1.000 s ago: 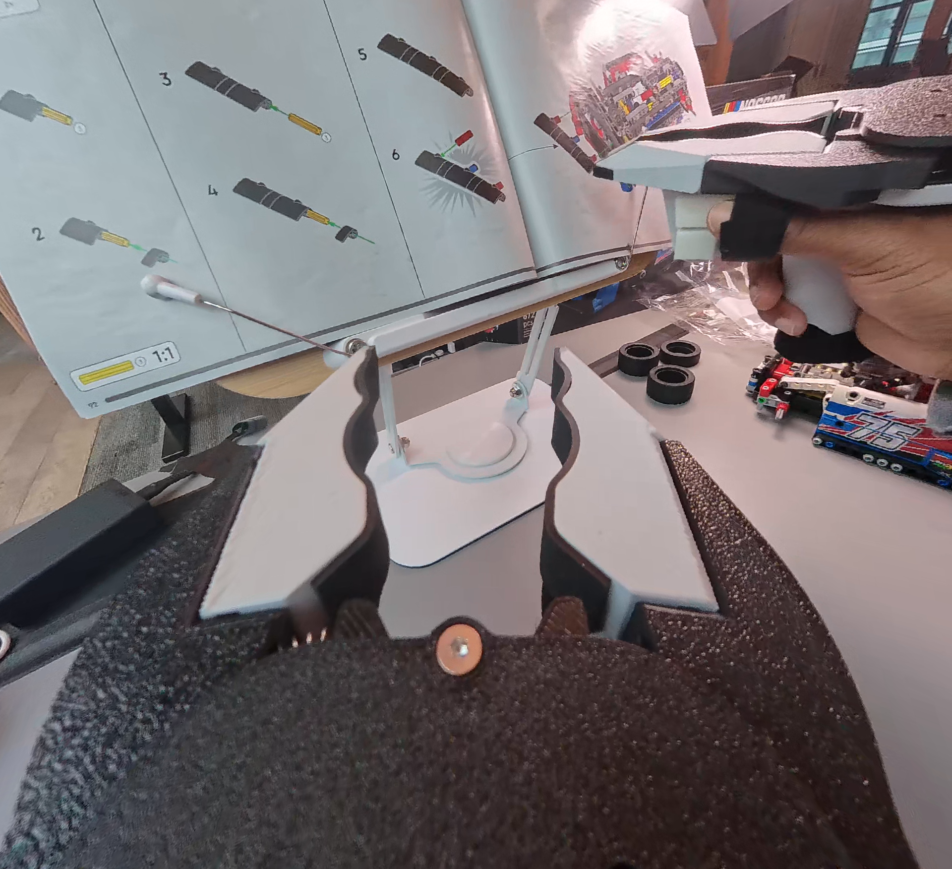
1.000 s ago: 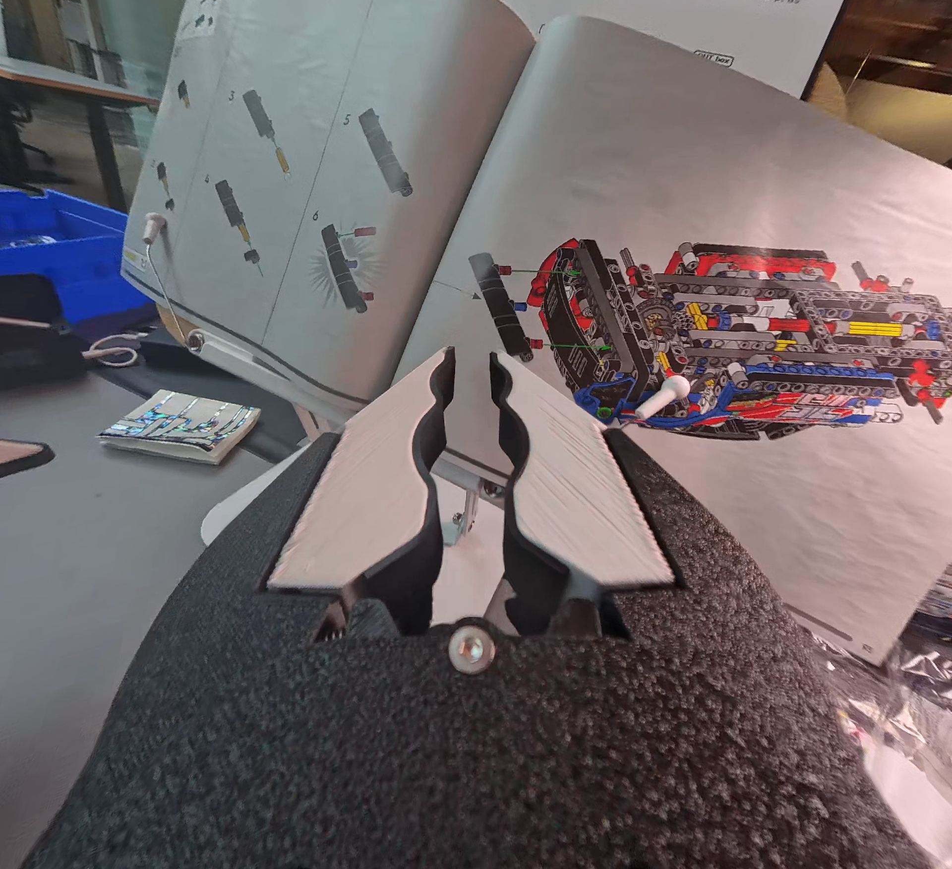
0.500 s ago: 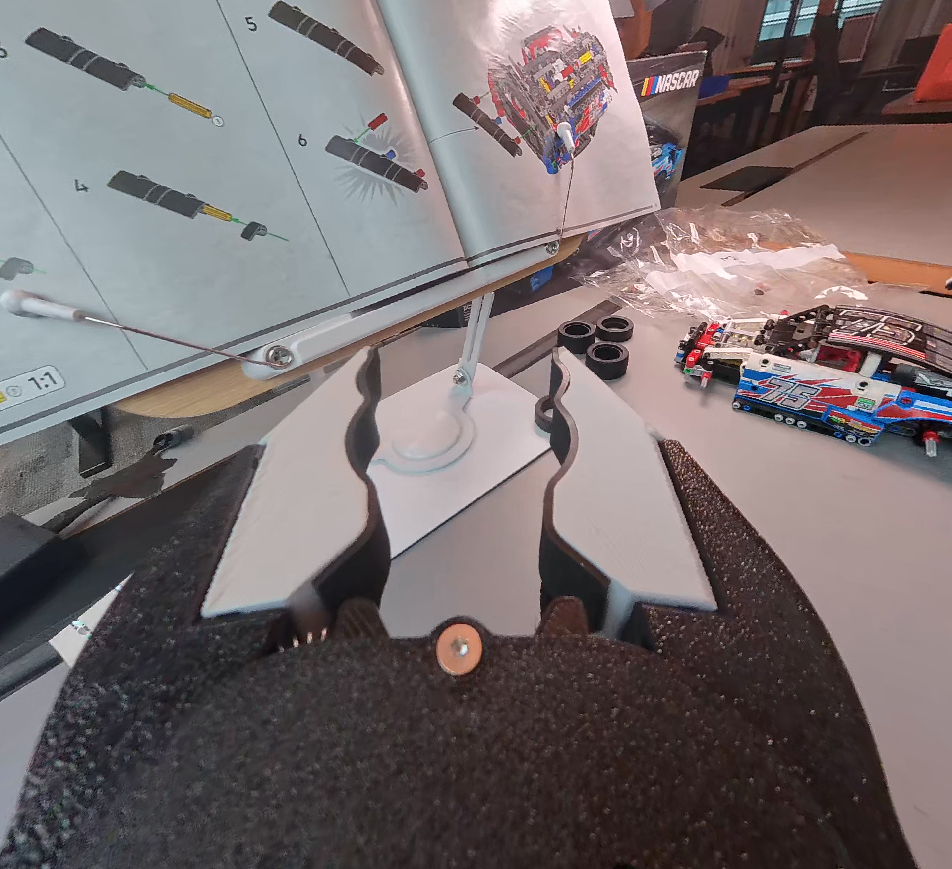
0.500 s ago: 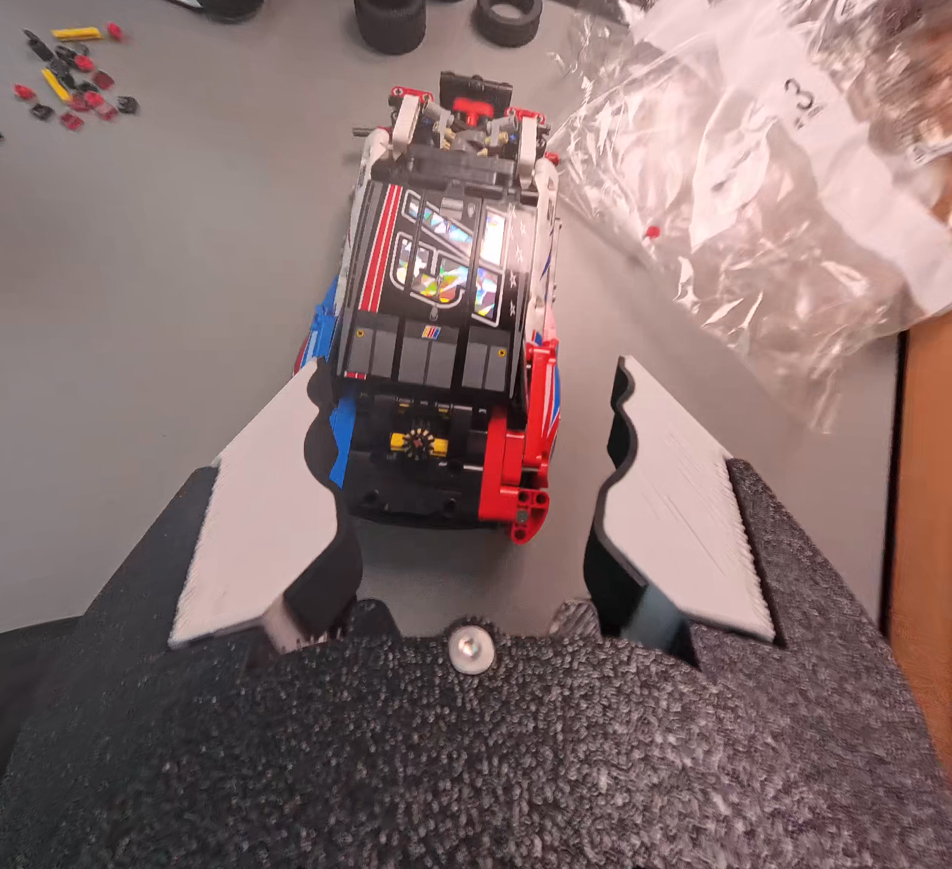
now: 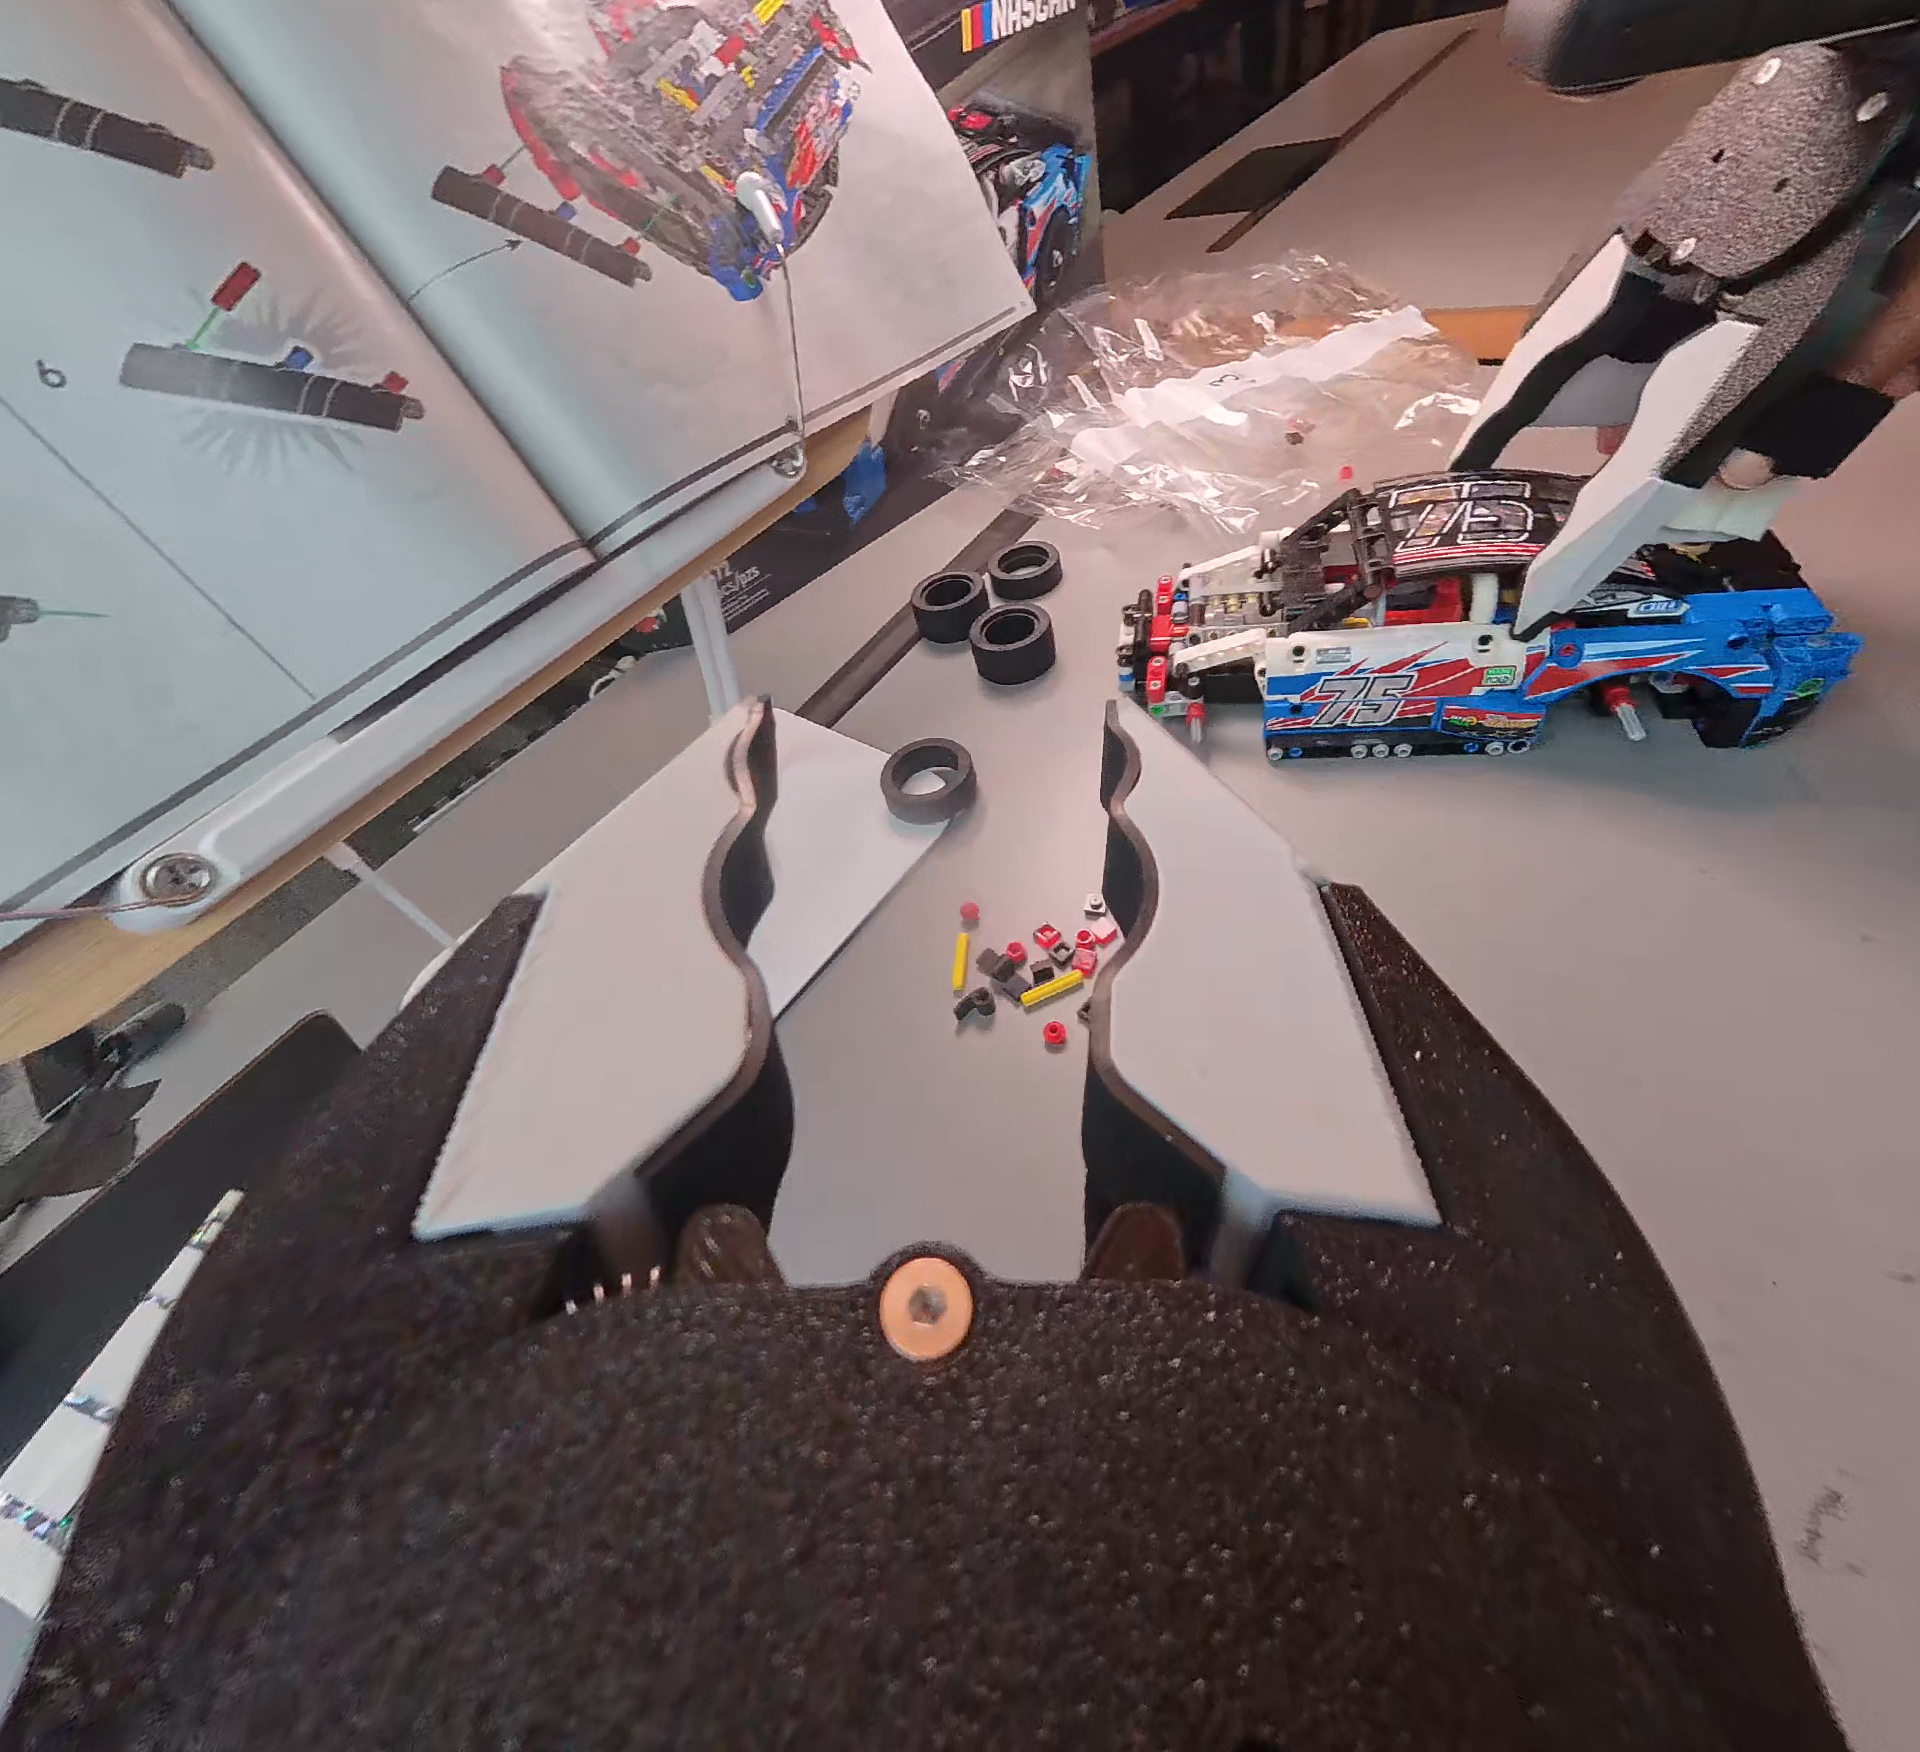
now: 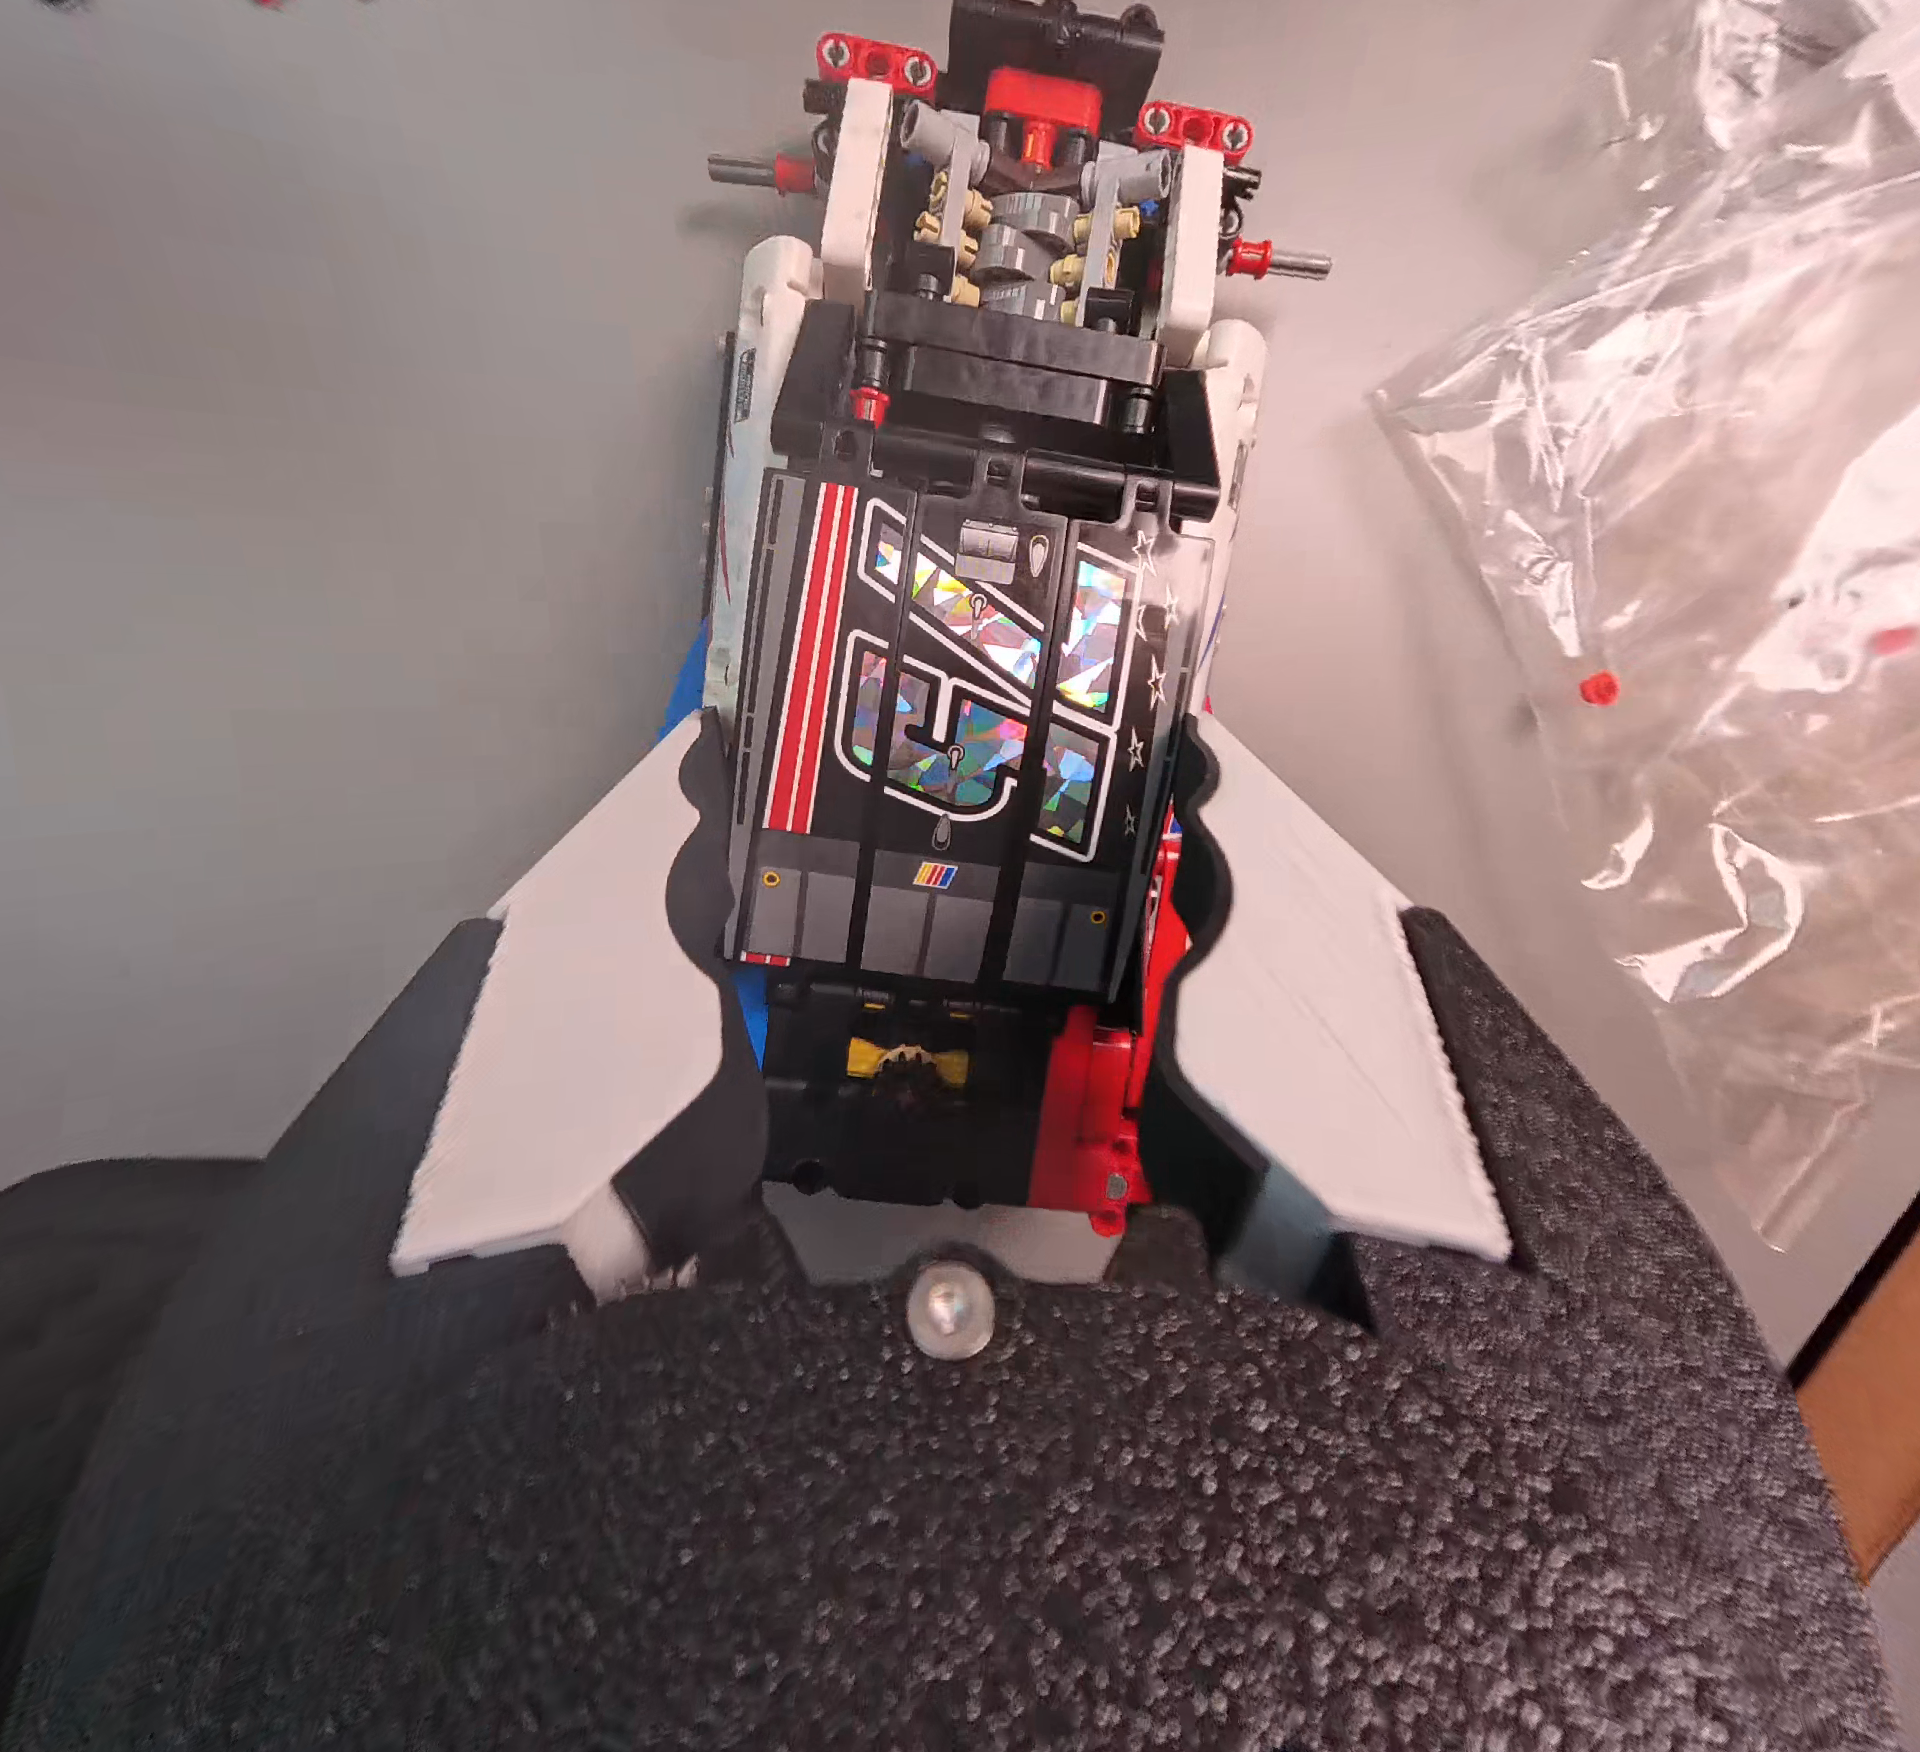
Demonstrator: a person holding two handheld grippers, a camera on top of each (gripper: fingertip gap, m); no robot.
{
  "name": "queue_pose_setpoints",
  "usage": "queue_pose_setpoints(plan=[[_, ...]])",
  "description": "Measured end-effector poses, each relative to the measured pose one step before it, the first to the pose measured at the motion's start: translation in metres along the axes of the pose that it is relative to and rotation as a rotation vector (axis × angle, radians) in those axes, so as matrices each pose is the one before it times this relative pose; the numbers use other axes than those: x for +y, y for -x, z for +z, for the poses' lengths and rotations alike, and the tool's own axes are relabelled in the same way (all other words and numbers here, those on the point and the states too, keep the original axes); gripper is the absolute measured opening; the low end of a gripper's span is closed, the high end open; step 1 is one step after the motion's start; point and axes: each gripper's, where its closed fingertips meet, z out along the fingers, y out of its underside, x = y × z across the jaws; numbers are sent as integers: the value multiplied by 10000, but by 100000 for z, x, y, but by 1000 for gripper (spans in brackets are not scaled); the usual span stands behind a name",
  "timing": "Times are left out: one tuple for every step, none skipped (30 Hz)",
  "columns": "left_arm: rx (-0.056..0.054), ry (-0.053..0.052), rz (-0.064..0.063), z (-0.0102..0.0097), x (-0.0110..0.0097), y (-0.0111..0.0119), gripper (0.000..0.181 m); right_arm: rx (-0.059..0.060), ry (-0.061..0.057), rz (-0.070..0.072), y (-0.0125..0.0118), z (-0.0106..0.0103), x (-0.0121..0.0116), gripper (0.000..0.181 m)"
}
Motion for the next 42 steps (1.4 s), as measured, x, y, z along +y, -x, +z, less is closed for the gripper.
queue_pose_setpoints(plan=[[269,15,68,147,33,-661,63,-65,82,-253,698,-89,-28,85],[280,73,87,201,141,-722,63,-64,33,-255,774,-119,-58,85],[277,145,121,264,263,-731,63,-95,13,-239,854,-153,-69,85],[282,163,157,282,269,-759,65,-132,-31,-207,930,-189,-112,85],[292,138,186,257,226,-786,65,-115,-117,-195,945,-206,-234,85],[293,97,193,221,146,-776,65,-103,-131,-168,934,-209,-245,85],[205,41,188,174,54,-620,65,-88,-109,-177,904,-205,-207,85],[115,-23,177,108,-61,-464,65,-69,-100,-195,861,-201,-192,85],[126,-44,125,51,-115,-410,66,-68,-106,-200,872,-216,-217,85],[169,-21,27,11,-116,-383,65,-92,-103,-180,866,-242,-253,85],[199,-30,-45,-45,-165,-378,65,-129,-109,-179,882,-248,-323,85],[219,-61,-67,-86,-233,-361,65,-159,-101,-153,871,-223,-372,85],[183,-79,-63,-121,-271,-299,65,-176,-113,-107,848,-142,-434,85],[147,-72,-38,-118,-265,-243,65,-184,-72,-103,845,-11,-412,85],[138,-43,-9,-110,-232,-244,65,-185,-40,-139,827,122,-396,85],[112,-2,9,-103,-183,-221,66,-186,-34,-151,826,236,-415,85],[72,29,33,-108,-158,-198,67,-173,-56,-112,750,299,-469,85],[78,48,55,-135,-127,-235,68,-160,-47,-111,696,356,-468,85],[105,60,56,-167,-111,-305,69,-133,-17,-152,621,391,-427,84],[107,62,56,-197,-89,-317,70,-104,-31,-159,543,399,-438,85],[71,45,57,-242,-87,-292,70,-82,-38,-115,444,411,-434,84],[80,40,37,-285,-39,-307,70,-81,-27,-106,391,405,-378,84],[102,55,7,-294,42,-340,71,-80,-30,-93,330,402,-332,84],[80,55,-10,-342,132,-321,71,-73,-25,-66,275,380,-291,84],[66,50,-21,-363,213,-320,71,-49,-15,-66,207,376,-242,84],[62,54,-58,-371,319,-322,72,-12,7,-87,148,365,-199,84],[59,63,-92,-356,440,-332,72,20,23,-95,95,360,-151,84],[46,85,-96,-332,557,-321,72,32,42,-96,78,374,-98,84],[31,114,-94,-288,649,-316,72,35,47,-89,61,378,-51,84],[5,122,-89,-247,719,-300,72,25,37,-96,72,388,-19,84],[-4,116,-81,-207,739,-310,72,17,-87,-78,80,256,-164,83],[7,114,-85,-146,735,-332,72,-20,-143,8,26,58,-286,83],[11,116,-85,-102,724,-317,72,-47,-101,1,25,67,-152,84],[-16,105,-58,-71,678,-265,72,-68,-208,-22,-24,-58,-237,83],[-59,92,-23,-69,625,-163,72,-163,-443,32,-21,-401,-538,81],[-70,86,-12,-69,561,-92,72,-220,-645,246,-122,-775,-840,81],[-56,76,-29,-75,476,-60,72,-259,-693,242,-152,-1063,-918,83],[-38,44,-48,-79,371,-22,73,-197,-688,138,-262,-1235,-844,81],[-26,3,-58,-75,253,-10,73,-28,-527,74,-569,-1274,-553,79],[-31,-15,-59,-55,184,32,72,52,-358,-56,-729,-1223,-161,78],[-18,-7,-45,-12,165,13,72,78,-231,-89,-757,-1131,199,76],[7,11,-24,42,150,-27,72,66,-158,-117,-663,-1015,457,70]])
